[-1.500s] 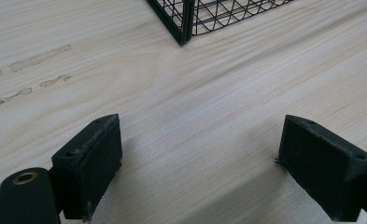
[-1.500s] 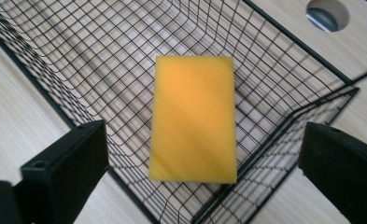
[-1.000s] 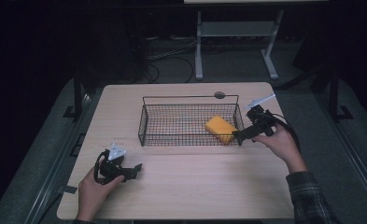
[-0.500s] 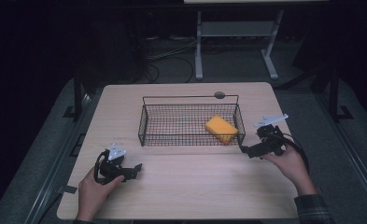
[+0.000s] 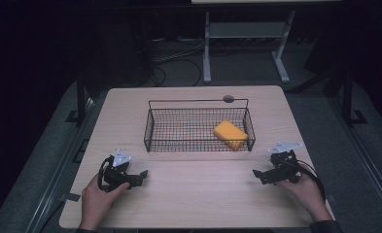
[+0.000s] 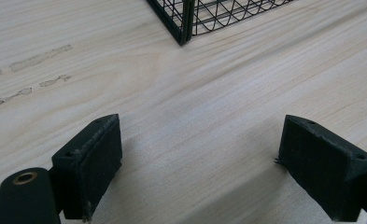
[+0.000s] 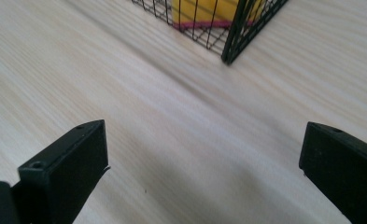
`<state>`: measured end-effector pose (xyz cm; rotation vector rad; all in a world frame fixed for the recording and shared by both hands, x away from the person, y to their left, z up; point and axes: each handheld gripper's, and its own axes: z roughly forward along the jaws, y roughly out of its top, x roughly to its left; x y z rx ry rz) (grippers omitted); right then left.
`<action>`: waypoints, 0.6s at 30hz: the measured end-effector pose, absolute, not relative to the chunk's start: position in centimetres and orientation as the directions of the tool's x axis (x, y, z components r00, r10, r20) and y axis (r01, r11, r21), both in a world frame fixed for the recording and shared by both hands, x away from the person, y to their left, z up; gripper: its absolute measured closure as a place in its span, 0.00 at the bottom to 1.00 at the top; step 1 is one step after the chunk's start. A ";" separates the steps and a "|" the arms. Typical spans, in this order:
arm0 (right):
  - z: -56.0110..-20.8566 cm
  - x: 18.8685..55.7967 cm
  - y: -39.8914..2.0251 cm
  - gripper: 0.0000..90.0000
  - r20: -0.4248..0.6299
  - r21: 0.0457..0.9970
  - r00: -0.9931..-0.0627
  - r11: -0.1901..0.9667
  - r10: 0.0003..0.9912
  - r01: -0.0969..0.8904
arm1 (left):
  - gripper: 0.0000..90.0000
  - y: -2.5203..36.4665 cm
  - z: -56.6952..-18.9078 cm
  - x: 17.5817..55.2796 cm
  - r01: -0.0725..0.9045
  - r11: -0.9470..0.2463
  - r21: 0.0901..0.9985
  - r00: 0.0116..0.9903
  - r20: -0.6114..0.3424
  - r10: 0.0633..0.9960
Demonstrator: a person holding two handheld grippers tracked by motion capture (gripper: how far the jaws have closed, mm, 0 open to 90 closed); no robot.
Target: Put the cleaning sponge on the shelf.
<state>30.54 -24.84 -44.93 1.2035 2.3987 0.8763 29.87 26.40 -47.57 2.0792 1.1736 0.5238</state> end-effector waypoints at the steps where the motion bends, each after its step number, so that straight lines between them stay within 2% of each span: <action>1: -45.1 30.4 -24.9 0.01 -0.010 0.651 -0.591 0.454 0.806 0.608 | 0.14 26.4 -47.6 29.9 0.584 -0.358 0.729 0.511 0.013 0.859; 18: -47.5 28.2 -25.8 0.01 -0.005 0.639 -0.572 0.443 0.820 0.629 | 0.14 26.4 -47.6 29.9 0.584 -0.359 0.728 0.511 0.014 0.860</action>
